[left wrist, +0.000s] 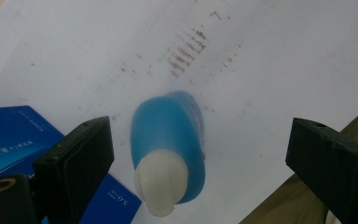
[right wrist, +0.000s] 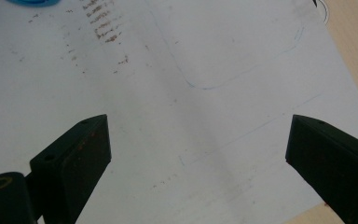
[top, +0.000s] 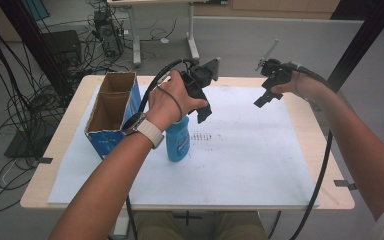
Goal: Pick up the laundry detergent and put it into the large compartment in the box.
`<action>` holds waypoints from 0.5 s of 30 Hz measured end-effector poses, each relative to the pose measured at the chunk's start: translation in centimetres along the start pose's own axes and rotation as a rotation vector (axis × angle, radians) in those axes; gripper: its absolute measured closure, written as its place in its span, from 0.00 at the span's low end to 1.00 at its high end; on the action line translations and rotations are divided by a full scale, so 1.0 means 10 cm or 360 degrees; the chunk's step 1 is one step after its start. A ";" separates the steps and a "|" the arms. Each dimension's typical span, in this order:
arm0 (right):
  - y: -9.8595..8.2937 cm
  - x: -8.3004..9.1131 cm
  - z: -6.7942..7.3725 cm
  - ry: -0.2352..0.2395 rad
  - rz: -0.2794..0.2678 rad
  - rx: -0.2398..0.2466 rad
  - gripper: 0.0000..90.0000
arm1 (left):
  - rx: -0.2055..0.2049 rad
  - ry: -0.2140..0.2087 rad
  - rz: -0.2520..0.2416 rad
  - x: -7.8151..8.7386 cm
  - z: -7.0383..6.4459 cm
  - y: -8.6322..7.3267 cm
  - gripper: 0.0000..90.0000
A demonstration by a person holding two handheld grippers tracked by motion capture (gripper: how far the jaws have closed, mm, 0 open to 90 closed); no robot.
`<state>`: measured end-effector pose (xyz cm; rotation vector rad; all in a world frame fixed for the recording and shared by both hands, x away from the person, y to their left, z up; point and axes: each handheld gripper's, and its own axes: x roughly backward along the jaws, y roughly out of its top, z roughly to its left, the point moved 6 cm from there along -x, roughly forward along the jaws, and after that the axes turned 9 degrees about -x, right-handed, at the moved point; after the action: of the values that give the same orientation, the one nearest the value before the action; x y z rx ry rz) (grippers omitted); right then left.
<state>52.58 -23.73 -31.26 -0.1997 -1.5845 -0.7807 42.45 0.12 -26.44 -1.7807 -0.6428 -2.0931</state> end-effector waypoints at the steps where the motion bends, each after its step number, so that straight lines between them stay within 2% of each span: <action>1: 0.00 0.00 0.00 0.0000 0.0000 0.0000 0.07 | -0.0002 -0.0003 0.0002 -0.01 0.00 -0.01 0.09; 6: 0.00 0.00 0.01 0.0003 0.0002 -0.0001 0.07 | 0.0033 -0.0018 0.0017 -0.04 0.02 -0.04 0.09; 12: 0.00 -0.01 0.01 0.0003 0.0004 0.0004 0.07 | 0.0122 -0.0019 -0.0001 -0.07 0.07 -0.08 0.09; 15: 0.00 -0.02 0.01 0.0004 0.0006 0.0003 0.07 | 0.0141 -0.0017 0.0005 -0.08 0.08 -0.10 0.09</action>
<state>52.52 -23.63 -31.48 -0.2003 -1.5821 -0.7760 42.74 1.36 -27.28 -1.7443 -0.7237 -2.0218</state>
